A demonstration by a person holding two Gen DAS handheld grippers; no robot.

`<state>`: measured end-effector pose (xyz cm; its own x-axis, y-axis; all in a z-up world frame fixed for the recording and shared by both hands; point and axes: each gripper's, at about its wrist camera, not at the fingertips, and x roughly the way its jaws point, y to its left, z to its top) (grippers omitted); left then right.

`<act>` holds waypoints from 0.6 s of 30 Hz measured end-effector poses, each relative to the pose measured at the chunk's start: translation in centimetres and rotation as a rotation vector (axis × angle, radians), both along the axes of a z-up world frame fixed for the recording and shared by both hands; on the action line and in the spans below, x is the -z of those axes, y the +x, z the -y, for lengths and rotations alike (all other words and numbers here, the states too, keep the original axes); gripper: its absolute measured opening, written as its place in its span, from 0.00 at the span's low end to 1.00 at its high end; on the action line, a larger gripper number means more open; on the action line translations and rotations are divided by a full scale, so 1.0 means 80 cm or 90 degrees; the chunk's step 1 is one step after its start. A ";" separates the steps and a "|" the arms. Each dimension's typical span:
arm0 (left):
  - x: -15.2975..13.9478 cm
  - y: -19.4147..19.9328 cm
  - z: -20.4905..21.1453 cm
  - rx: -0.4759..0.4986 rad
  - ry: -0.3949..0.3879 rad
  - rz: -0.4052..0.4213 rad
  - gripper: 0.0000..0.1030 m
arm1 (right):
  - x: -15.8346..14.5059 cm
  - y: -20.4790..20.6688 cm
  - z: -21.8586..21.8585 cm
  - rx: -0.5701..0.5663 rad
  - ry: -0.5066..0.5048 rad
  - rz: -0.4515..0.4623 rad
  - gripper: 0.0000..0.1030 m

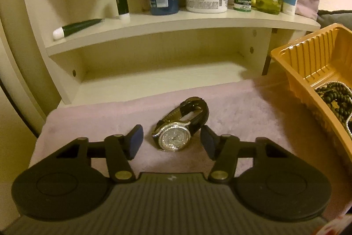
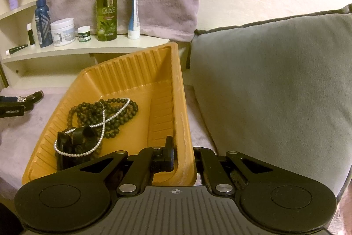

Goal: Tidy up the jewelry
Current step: 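Move the left gripper to the silver-faced watch and grasp it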

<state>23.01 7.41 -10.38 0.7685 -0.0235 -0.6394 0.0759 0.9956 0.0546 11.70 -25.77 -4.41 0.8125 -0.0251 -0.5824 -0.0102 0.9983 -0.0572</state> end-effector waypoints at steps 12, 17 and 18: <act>-0.008 -0.007 -0.001 0.004 -0.022 -0.009 0.33 | 0.001 0.001 0.000 0.000 0.001 0.001 0.05; -0.015 -0.016 -0.003 -0.006 -0.040 -0.013 0.32 | 0.000 0.000 -0.001 -0.002 0.000 0.004 0.05; -0.016 -0.017 -0.004 -0.009 -0.044 -0.014 0.32 | 0.000 0.000 -0.001 -0.002 0.000 0.004 0.05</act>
<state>21.62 7.70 -9.08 0.7545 -0.0572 -0.6538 0.0625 0.9979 -0.0151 11.67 -25.67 -4.42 0.8166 -0.0221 -0.5767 -0.0131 0.9983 -0.0568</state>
